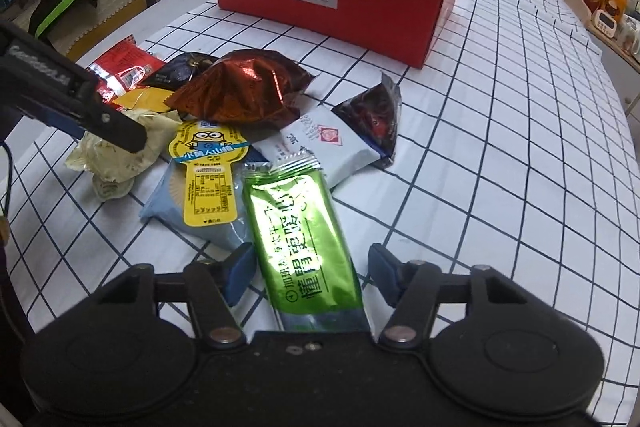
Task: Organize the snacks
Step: 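Grasp the cream bread bag with left tool while right tool grasps green stick packet, then carry both packets into the red box and open both tools, then withdraw both tools from the box back toward the snack pile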
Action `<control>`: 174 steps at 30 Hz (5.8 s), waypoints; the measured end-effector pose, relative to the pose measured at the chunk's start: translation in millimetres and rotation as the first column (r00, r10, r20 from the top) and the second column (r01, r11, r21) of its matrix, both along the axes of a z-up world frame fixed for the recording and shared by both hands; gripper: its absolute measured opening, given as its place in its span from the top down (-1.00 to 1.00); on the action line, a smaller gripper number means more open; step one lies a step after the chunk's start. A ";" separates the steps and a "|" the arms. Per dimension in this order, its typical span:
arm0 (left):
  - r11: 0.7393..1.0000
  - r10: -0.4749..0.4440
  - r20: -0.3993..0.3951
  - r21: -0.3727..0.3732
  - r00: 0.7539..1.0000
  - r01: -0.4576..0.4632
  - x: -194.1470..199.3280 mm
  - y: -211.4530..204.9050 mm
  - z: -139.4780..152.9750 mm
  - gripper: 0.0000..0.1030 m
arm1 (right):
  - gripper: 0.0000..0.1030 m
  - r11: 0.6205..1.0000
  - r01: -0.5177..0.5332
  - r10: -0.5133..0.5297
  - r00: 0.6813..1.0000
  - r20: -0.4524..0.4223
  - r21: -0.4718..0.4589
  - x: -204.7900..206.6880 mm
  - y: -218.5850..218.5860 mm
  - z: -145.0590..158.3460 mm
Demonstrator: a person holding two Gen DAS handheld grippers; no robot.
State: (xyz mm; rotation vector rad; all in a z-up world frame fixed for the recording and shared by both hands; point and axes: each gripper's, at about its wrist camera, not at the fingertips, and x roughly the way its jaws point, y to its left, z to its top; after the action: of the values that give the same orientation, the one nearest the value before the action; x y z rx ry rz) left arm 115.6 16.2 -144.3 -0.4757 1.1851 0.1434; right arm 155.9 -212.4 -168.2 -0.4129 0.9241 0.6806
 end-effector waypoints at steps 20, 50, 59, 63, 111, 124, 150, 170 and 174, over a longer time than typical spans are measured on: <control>0.998 -0.057 0.026 0.029 0.998 0.057 -3.5 0.5 3.0 0.39 | 0.18 0.982 0.175 -0.176 0.984 0.008 0.064 -13.0 -13.3 9.4; 0.973 -0.207 0.317 0.169 0.926 0.159 -4.7 28.7 132.8 0.39 | 0.18 0.944 0.198 -0.247 0.954 0.168 0.263 -13.0 18.7 154.9; 0.951 -0.242 0.334 0.269 0.911 0.153 56.4 35.5 155.4 0.39 | 0.18 0.946 0.174 -0.222 0.963 0.156 0.274 57.7 43.9 170.1; 0.940 -0.248 0.314 0.306 0.916 0.150 91.8 37.1 156.2 0.39 | 0.18 0.952 0.165 -0.207 0.967 0.148 0.258 95.0 55.6 169.4; 0.839 -0.276 -0.110 0.457 0.955 0.295 281.6 37.1 43.4 0.15 | 0.19 0.992 0.010 -0.019 0.998 -0.067 -0.126 281.9 157.2 40.4; 0.874 -0.250 0.032 0.437 0.968 0.212 250.9 44.2 86.3 0.06 | 0.16 0.999 0.048 -0.047 0.998 -0.035 0.013 252.9 131.4 94.8; 0.896 -0.277 0.273 0.419 0.921 0.145 117.4 29.7 164.8 -0.23 | -0.49 0.974 0.023 -0.046 0.994 0.099 0.225 118.1 94.7 176.5; 0.920 -0.274 0.391 0.372 0.878 0.122 -0.3 13.2 149.4 -0.75 | -0.99 0.947 -0.003 -0.037 0.992 0.120 0.320 11.8 44.0 159.3; 0.917 -0.280 0.377 0.378 0.883 0.129 -19.7 11.1 133.6 -0.81 | -0.99 0.949 0.012 -0.045 0.994 0.097 0.314 -2.1 34.7 144.1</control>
State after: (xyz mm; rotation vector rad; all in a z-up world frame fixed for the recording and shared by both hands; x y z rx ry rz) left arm 95.8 27.3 -10.7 -0.0572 0.7494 0.0530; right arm 153.7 -177.6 -24.1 -0.1499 0.7075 0.7583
